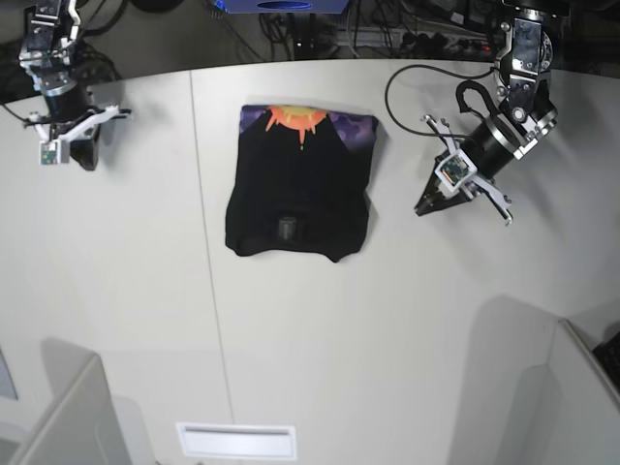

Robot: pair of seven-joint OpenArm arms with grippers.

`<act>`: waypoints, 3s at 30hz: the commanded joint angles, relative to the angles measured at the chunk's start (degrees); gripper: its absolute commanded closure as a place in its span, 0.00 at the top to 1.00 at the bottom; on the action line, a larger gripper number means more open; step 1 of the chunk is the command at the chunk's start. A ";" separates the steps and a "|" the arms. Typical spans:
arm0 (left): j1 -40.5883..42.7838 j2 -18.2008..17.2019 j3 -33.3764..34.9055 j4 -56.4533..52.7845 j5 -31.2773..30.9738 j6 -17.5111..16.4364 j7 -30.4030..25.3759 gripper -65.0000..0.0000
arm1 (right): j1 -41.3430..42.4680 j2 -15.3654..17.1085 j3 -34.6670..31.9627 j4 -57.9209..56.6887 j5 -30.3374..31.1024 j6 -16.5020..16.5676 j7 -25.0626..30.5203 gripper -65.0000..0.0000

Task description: Fold the T-shirt properly

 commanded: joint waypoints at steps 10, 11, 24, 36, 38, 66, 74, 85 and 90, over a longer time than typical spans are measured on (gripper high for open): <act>10.02 -0.49 -0.31 2.44 2.49 8.60 -18.52 0.00 | -8.12 -4.48 0.72 -5.60 -14.40 0.72 25.54 0.00; 10.81 -0.66 -0.31 2.35 2.49 8.60 -19.75 0.00 | -8.74 -4.48 0.72 -5.68 -14.40 0.81 25.54 0.00; 22.86 -0.84 -1.19 3.05 2.40 8.60 -28.19 0.00 | -16.65 -4.13 0.80 0.65 -14.48 0.90 25.71 0.00; 37.80 -0.40 -4.88 5.78 2.05 8.60 -28.46 0.00 | -28.08 -4.39 0.80 3.64 -14.57 0.90 25.01 0.00; 39.91 -0.31 -4.61 5.69 2.05 8.60 -28.19 0.00 | -29.31 -4.39 0.36 3.64 -14.57 0.90 22.55 0.00; 34.28 8.48 2.51 -41.52 1.96 8.60 -14.39 0.00 | -17.09 -1.84 -20.65 -25.99 -14.57 0.90 -10.15 0.00; 14.50 9.45 0.04 -72.99 1.96 8.60 -14.39 0.00 | -2.23 -1.14 -20.82 -51.40 -14.57 0.99 -3.30 0.00; -4.13 10.24 -0.04 -96.60 1.96 8.60 -13.95 0.00 | 19.39 0.18 -35.50 -83.84 -14.57 0.90 14.46 0.00; -5.98 12.61 -0.13 -96.60 1.87 9.13 -10.26 0.00 | 21.24 -1.93 -48.60 -83.93 -14.48 0.63 16.66 0.00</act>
